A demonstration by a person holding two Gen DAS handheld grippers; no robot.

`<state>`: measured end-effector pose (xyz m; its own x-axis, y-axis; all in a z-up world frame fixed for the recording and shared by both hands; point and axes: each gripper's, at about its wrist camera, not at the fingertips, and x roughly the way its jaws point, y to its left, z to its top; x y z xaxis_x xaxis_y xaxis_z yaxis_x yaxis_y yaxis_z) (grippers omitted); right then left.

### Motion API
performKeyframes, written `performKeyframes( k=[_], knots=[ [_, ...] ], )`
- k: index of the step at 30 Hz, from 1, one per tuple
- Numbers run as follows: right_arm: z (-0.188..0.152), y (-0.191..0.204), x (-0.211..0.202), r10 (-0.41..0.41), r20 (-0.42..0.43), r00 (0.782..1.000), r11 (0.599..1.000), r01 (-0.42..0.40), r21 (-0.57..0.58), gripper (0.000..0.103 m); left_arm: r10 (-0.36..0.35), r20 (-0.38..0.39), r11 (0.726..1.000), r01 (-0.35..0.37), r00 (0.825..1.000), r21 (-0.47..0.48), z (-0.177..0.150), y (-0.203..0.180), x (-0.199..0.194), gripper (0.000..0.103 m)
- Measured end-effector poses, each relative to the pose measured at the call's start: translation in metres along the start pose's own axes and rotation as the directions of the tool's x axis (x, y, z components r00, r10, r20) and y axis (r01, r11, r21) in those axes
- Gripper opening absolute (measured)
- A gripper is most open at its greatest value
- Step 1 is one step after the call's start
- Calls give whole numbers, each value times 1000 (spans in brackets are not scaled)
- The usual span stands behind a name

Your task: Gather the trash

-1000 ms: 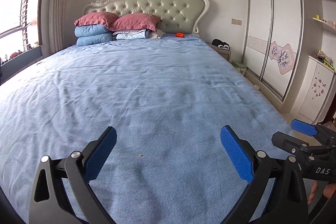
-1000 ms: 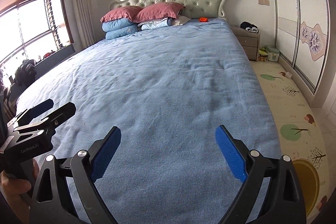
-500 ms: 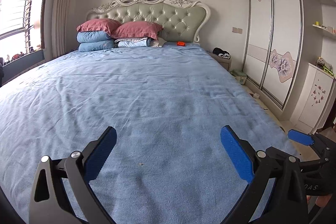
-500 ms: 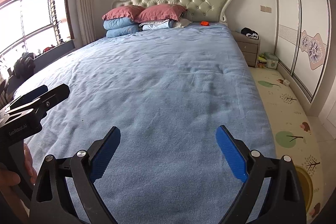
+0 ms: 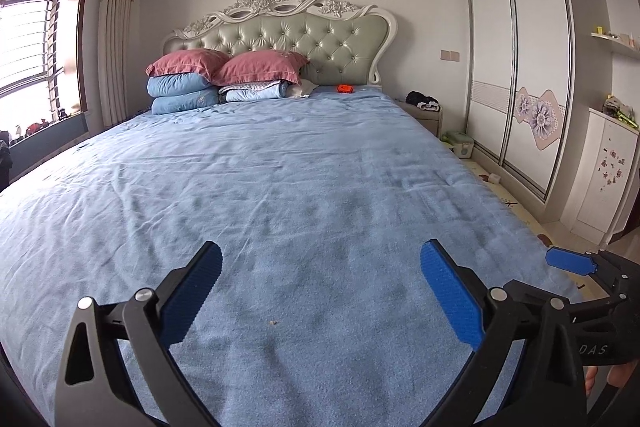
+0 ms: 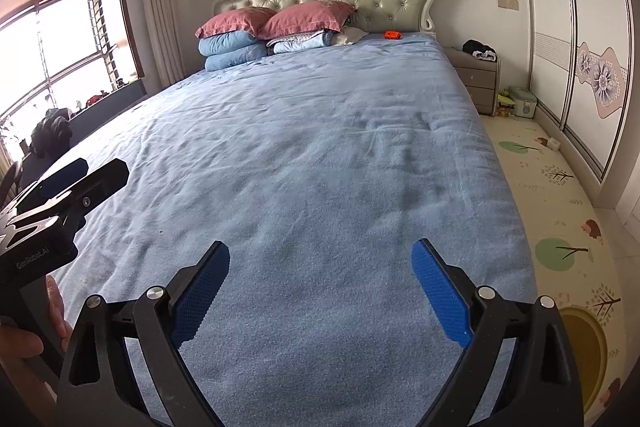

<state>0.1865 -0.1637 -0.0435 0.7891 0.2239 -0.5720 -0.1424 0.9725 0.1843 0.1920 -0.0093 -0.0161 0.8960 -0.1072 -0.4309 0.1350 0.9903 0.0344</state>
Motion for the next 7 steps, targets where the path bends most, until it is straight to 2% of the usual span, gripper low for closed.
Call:
performKeyframes(
  k=[7],
  knots=[
    [-1, -4, 2, 5, -9, 1000, 1000, -5, 7, 89, 11, -22, 1000, -10, 1000, 6, 0, -1, 4, 99]
  ],
)
